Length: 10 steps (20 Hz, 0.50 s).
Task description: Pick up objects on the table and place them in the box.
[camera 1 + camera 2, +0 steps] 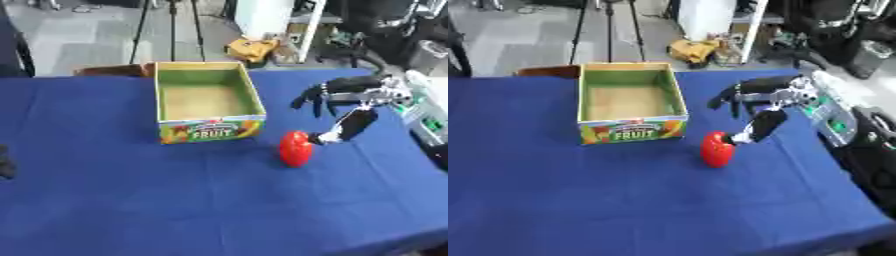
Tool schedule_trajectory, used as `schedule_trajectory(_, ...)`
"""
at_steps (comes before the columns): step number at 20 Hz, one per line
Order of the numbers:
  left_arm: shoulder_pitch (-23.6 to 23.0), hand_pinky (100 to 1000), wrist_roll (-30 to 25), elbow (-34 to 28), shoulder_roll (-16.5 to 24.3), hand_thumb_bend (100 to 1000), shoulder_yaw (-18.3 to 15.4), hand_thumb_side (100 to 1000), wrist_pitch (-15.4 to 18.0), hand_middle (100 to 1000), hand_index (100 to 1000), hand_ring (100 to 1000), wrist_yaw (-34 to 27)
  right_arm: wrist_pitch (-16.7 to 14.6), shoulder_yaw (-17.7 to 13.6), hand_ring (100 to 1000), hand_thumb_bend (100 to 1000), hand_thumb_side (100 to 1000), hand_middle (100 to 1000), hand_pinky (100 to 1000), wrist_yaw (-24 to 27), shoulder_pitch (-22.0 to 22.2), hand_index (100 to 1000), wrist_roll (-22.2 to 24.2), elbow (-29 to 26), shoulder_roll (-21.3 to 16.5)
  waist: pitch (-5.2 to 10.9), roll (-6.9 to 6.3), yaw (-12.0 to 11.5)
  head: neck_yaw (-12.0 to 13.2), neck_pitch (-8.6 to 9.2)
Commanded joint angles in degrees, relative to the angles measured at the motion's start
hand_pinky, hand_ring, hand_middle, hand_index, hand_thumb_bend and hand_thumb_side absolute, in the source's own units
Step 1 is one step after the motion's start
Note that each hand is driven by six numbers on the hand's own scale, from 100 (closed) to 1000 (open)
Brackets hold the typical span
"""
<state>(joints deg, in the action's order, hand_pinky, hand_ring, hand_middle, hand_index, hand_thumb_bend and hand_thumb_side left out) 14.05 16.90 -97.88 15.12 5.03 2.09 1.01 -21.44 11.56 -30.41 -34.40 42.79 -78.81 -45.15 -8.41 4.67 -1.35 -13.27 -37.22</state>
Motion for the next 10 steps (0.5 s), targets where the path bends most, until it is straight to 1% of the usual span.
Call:
schedule_trajectory(1,0.37,582,0.05,-0.75,0.35,957,-0.47,775,0.07,408,568,367,-0.14,-0.55,-1.01,669,316,574,876,484,-0.54,-1.37,986,0.26,0.49,-1.26,0.96,-0.22,0.04,-0.21,-0.21)
schedule_trajectory(6,0.39,582,0.01,-0.76,0.31,957,-0.43,776,0.04,408,568,367,-0.17,-0.72,-0.99,672,306,582,878,484,-1.08,-2.19,985,0.31,2.6,-0.5,0.93,-0.39,-0.14,-0.24,-0.26)
schedule_trajectory(10,0.45,582,-0.04,-0.81,0.24,957,-0.38,776,0.0,408,568,367,-0.21,-1.0,-1.01,704,294,588,886,505,-1.96,-3.12,985,0.16,4.97,0.59,0.83,-0.66,-0.41,-0.18,-0.3)
